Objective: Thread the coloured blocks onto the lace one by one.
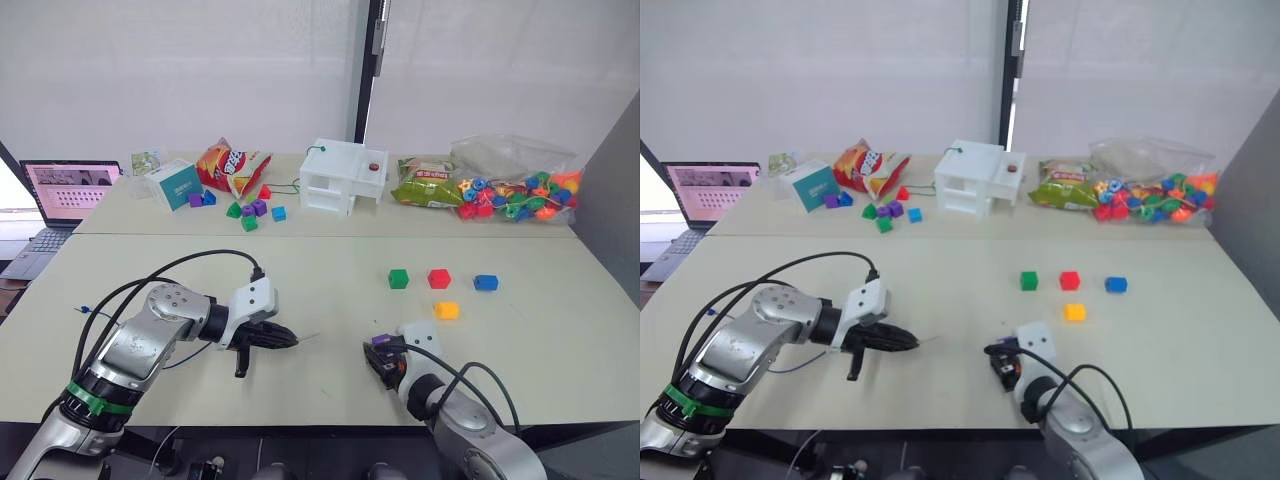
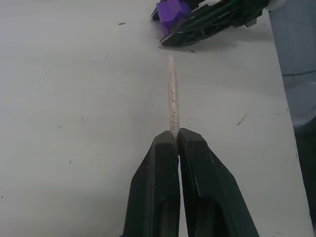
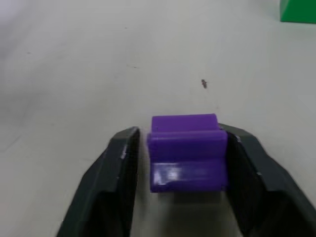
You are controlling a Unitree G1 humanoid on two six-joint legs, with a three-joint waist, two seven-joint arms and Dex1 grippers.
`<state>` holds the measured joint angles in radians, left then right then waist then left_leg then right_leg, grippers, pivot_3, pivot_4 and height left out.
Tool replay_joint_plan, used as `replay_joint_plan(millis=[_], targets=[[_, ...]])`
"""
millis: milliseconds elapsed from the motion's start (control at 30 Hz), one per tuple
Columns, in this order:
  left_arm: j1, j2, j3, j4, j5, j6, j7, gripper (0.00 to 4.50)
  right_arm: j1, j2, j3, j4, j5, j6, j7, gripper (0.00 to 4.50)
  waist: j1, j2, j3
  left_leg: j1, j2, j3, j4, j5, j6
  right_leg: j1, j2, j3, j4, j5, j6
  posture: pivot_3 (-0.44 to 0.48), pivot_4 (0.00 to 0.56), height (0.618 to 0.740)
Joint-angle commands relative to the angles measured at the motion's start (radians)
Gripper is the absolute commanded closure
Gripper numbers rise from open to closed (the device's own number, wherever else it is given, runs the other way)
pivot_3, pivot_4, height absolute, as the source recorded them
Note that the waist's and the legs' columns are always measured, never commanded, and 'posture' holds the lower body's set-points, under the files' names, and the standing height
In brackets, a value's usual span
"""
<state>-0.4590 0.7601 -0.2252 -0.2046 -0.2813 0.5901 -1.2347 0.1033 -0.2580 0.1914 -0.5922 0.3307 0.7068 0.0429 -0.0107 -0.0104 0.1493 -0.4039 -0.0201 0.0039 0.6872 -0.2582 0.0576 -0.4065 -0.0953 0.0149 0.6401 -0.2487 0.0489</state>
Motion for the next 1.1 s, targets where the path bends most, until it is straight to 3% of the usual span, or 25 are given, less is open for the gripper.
replay_joint_plan(millis=[33,100,267,333,433,533,733,1000,1100], targets=[[0.01,0.014,0.014,-0.048,-0.025,0.009,0.001,4.5,0.005,-0.014,-0.056,-0.073,0.033,0.02,0.038,0.53,0.002,0.0,0.0,0.0,0.0,0.0,0.0,0.0,0.0,0.0,0.0,0.0,0.0,0.0,0.0,0.0,0.15,0.74],[0.023,0.017,0.019,-0.057,-0.03,0.015,0.005,4.5,-0.01,-0.071,-0.104,-0.133,0.084,0.059,0.108,0.05,0.003,0.0,0.0,-0.001,0.0,0.0,0.0,0.0,0.0,0.0,-0.001,0.0,0.0,0.0,0.0,0.0,0.15,0.74],[0.038,0.024,0.019,-0.067,-0.035,0.014,0.013,4.5,-0.076,-0.249,-0.203,-0.164,0.214,0.12,0.317,0.05,0.001,0.0,0.0,-0.001,0.0,0.0,0.0,0.0,0.0,0.0,0.0,0.0,0.0,0.0,0.0,0.0,0.15,0.74],[0.048,0.026,0.016,-0.073,-0.034,0.009,0.015,4.5,-0.141,-0.379,-0.223,-0.082,0.256,0.075,0.528,0.05,0.0,0.0,0.001,0.0,0.0,0.0,0.0,0.0,0.0,0.0,0.0,0.0,0.0,0.0,0.0,0.0,0.15,0.74],[0.051,0.027,0.012,-0.075,-0.032,0.004,0.015,4.5,-0.214,-0.479,-0.203,0.028,0.27,0.005,0.716,0.05,0.002,-0.002,0.001,0.0,0.0,0.0,0.0,0.0,0.0,0.002,0.0,-0.001,-0.002,0.0,0.0,0.0,0.15,0.74],[0.058,0.033,0.011,-0.084,-0.031,0.0,0.011,4.5,-0.362,-0.568,-0.067,0.232,0.146,-0.146,0.95,0.05,-0.001,-0.002,0.002,0.0,0.001,0.0,0.0,0.0,0.0,0.002,0.001,-0.001,-0.003,0.0,0.0,0.0,0.15,0.74],[0.086,0.05,0.015,-0.128,-0.037,0.007,0.016,4.5,-0.578,-0.556,0.114,0.576,-0.063,-0.45,1.195,0.05,0.0,-0.002,0.003,-0.001,0.001,0.001,0.0,0.0,0.0,0.0,0.001,-0.001,-0.003,0.0,0.0,0.0,0.15,0.74],[0.105,0.057,0.019,-0.173,-0.053,0.031,0.038,4.5,-0.685,-0.509,0.152,0.821,-0.143,-0.636,1.368,0.05,0.01,-0.003,0.003,-0.002,0.0,0.001,0.0,0.0,0.0,0.0,-0.002,-0.001,-0.002,0.0,0.0,0.0,0.15,0.74],[0.103,0.056,0.009,-0.184,-0.052,0.033,0.042,4.5,-0.685,-0.488,0.139,0.851,-0.146,-0.667,1.383,0.81,0.009,-0.002,0.003,-0.001,0.0,0.001,0.0,0.0,0.0,0.0,-0.002,-0.001,-0.001,0.0,0.0,0.0,0.15,0.74]])
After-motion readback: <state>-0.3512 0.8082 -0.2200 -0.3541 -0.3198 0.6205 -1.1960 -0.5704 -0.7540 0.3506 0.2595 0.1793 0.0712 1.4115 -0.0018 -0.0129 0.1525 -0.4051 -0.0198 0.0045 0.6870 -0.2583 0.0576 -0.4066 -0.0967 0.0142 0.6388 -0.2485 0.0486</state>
